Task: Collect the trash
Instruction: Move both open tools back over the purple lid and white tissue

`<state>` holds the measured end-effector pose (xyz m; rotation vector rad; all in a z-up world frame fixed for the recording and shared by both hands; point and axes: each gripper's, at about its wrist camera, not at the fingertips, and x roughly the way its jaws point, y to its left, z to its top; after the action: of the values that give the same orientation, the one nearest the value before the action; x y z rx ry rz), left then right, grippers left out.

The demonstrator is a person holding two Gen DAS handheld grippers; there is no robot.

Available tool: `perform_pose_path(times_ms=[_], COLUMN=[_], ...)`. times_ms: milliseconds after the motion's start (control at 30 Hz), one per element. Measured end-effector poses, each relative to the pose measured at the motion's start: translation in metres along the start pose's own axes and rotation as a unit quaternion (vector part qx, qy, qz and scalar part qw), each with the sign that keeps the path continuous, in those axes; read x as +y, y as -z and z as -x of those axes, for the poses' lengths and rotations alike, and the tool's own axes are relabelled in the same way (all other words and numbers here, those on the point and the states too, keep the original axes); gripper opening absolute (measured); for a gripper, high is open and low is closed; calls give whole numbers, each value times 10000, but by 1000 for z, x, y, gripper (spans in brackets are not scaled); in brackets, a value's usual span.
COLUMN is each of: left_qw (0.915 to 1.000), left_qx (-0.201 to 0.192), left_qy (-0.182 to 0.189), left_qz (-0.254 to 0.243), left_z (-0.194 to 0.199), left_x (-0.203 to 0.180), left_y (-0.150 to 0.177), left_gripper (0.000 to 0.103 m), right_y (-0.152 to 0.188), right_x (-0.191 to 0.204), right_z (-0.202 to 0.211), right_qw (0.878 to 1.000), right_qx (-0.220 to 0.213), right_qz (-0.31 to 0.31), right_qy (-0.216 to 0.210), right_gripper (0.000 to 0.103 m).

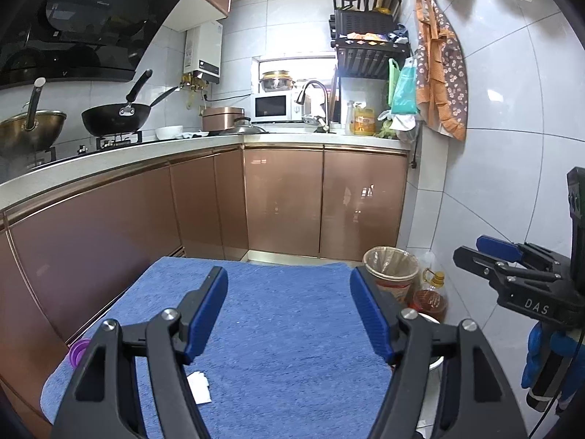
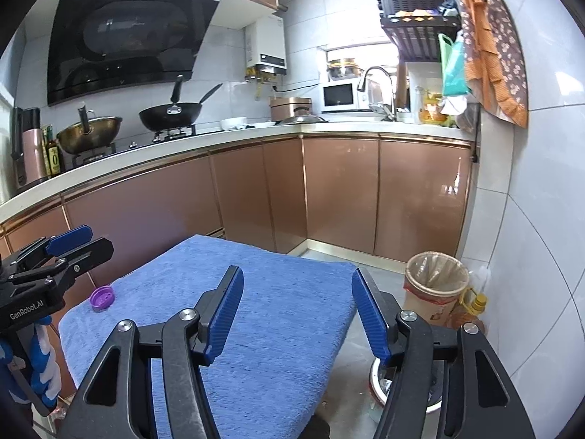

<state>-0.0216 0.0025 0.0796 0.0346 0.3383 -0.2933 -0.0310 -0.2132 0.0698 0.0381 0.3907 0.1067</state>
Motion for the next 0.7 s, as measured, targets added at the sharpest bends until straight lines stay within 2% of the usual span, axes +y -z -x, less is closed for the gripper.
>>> perform_pose_path(times_ms=[333, 533, 700], left_qw=[9991, 9963, 9892], left_qx=[250, 557, 964], left_qy=[-240, -544, -995], left_qz=[259, 366, 470], left_z=[-16, -34, -55], left_x=[45, 95, 153], left_y=[20, 40, 69], left_gripper=[68, 68, 68], right_y=[1, 4, 12], right_x=[33, 68, 99], right_z=[-30, -61, -94], right_qw=[9988, 9950, 9884], right_qx=[284, 573, 909], right_qz=[271, 582, 782], right_qy=[-290, -579, -932], right_gripper=[61, 61, 61])
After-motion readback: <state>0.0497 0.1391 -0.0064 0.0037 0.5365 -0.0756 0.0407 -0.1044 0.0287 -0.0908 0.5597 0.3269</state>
